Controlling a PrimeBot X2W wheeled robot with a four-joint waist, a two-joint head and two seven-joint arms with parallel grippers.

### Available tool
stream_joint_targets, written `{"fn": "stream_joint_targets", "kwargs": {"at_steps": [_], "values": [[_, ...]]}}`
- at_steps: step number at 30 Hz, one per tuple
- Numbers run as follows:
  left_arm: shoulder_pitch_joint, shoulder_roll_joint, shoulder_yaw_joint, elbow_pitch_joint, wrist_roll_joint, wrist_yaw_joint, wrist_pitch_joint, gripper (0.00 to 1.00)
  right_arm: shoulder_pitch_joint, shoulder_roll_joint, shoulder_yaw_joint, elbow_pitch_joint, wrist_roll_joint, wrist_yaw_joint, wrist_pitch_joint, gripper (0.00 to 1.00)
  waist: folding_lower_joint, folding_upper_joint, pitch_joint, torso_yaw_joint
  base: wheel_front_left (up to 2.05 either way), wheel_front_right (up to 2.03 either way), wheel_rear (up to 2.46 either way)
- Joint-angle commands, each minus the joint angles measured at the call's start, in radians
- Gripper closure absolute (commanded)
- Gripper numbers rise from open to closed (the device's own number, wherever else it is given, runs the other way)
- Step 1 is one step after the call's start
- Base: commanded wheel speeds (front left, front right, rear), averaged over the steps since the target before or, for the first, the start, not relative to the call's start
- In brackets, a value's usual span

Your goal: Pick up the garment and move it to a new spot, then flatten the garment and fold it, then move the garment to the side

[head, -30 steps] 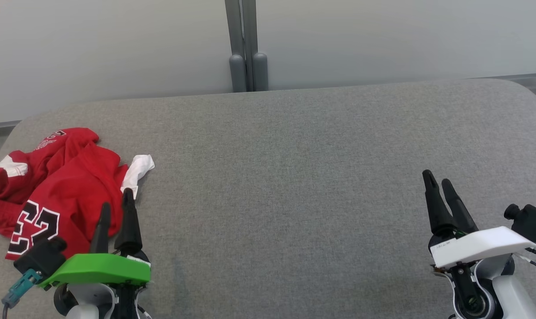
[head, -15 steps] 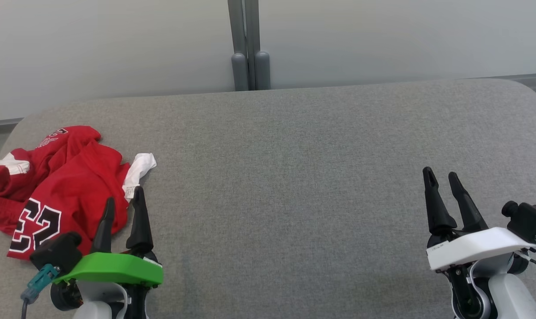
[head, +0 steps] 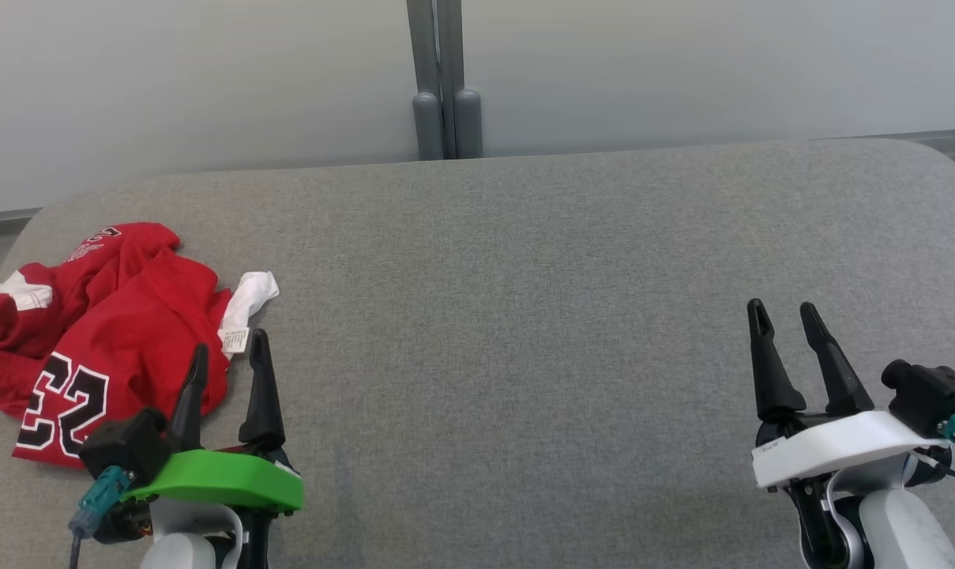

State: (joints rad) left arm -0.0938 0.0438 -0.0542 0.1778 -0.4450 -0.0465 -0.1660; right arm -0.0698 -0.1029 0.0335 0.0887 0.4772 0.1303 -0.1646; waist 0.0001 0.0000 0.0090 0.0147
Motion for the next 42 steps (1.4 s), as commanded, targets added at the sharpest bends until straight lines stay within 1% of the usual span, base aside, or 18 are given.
{"fn": "stream_joint_targets", "kwargs": {"at_steps": [1,19,42], "values": [[-0.023,0.007,-0.002,-0.003,0.024,0.004,-0.009,0.00,0.000,0.000,0.003,-0.005,-0.025,0.000,-0.010,0.00,-0.0001,0.0000,-0.001,0.000,0.00,0.00,0.00],[-0.022,0.008,-0.029,0.002,0.187,0.012,-0.050,0.00,0.006,-0.018,0.025,0.019,-0.159,0.000,-0.052,0.00,-0.0001,0.0000,-0.003,0.001,0.00,0.00,0.00],[-0.024,0.009,-0.054,0.005,0.336,0.028,-0.093,0.00,0.008,-0.022,0.034,0.003,-0.304,0.000,-0.095,0.00,-0.0001,0.0000,-0.007,0.003,0.00,0.00,0.00]]}}
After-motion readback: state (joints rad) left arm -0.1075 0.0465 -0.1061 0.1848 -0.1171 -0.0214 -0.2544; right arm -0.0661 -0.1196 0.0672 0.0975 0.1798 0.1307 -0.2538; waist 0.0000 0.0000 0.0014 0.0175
